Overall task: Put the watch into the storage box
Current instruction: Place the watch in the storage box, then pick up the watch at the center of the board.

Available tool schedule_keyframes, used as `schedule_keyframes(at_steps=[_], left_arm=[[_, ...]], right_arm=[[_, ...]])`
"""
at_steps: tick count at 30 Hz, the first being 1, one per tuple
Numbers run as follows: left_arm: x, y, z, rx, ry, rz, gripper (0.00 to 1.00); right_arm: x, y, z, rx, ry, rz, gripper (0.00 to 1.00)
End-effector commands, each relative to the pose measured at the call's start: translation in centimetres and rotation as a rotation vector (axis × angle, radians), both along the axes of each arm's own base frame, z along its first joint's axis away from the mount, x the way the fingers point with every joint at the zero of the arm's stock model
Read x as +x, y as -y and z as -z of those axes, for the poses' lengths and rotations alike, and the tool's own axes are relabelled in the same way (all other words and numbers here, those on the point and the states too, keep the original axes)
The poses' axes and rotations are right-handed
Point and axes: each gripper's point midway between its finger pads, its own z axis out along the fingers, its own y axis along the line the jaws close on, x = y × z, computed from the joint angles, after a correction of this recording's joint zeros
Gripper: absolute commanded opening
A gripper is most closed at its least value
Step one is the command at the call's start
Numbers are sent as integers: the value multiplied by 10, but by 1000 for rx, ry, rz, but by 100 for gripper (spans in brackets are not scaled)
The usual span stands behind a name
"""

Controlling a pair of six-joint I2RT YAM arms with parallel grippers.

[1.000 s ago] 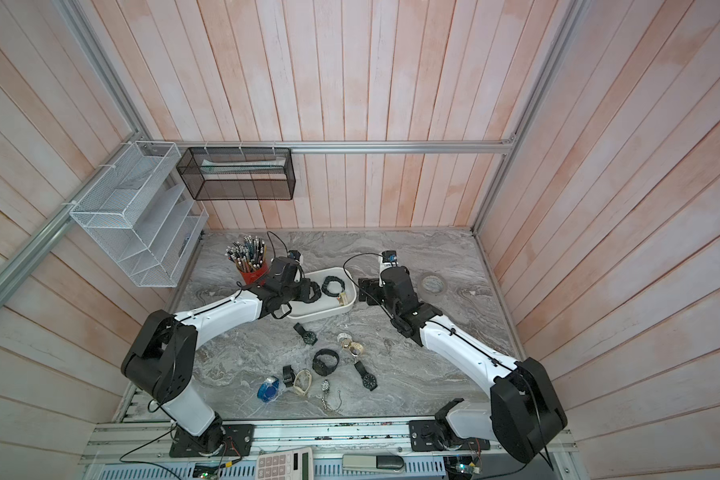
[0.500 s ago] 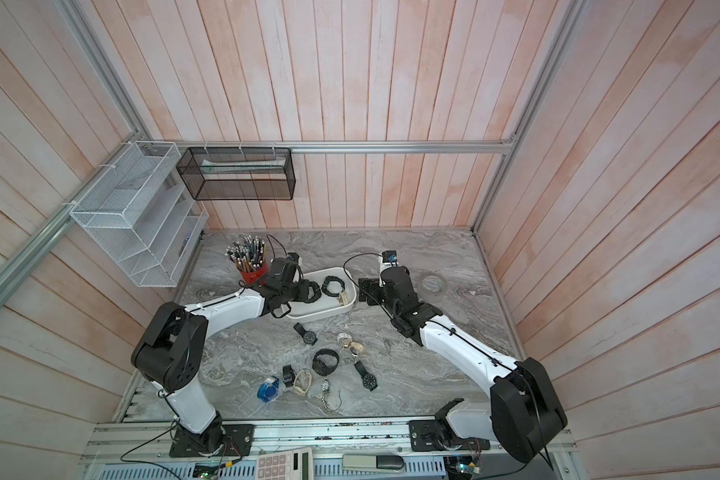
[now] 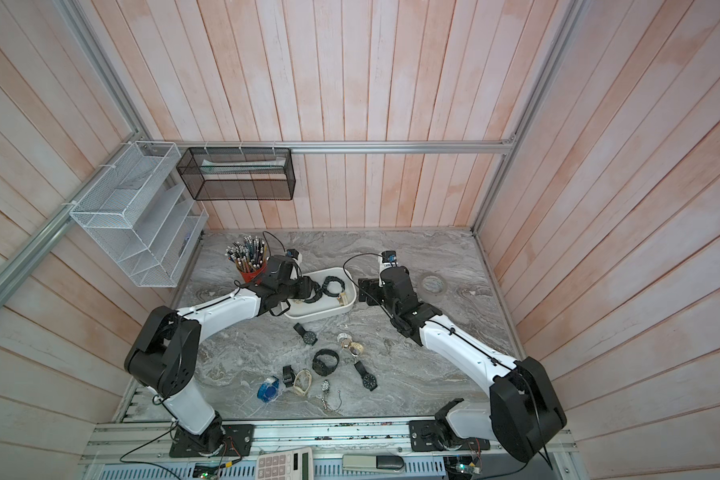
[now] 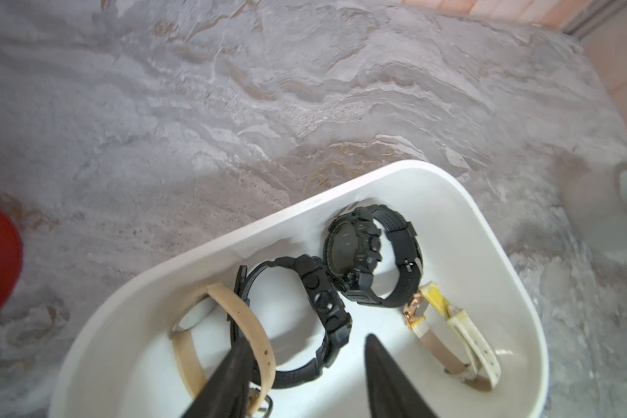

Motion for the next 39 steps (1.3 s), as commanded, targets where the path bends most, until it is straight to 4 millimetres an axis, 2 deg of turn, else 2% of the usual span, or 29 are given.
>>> schedule_keyframes(at_steps=[1,4,8,13,17,22,26,32,39], left_arm=[[-8,2,-32,-65,66,26,73],[-20,2,-53,-107,114,50,84],[-47,-6,-74,-171,175,60,92],[-86,-28,-78,-239,224,24,98],[-105,-41,-74,-257,247,-7,100],[-111,-51,-74,-264,253,-49,100],[-111,-52,-72,-275,260,-55,100],[-110,-49,-73,-291,266,-47,100],[-110,-47,-71,-296,262,-38,100]], right_arm=[[5,-1,-10,5,16,0,92],[5,-2,-8,5,11,-5,92],[2,-3,-4,4,-7,-17,92],[-3,-3,3,1,-29,-31,92],[-7,-4,11,-7,-58,-46,92],[-19,-4,20,-17,-105,-82,91],[-35,-3,37,-39,-161,-129,88],[-73,-4,62,-78,-255,-196,84],[-119,-22,75,-85,-286,-328,75]])
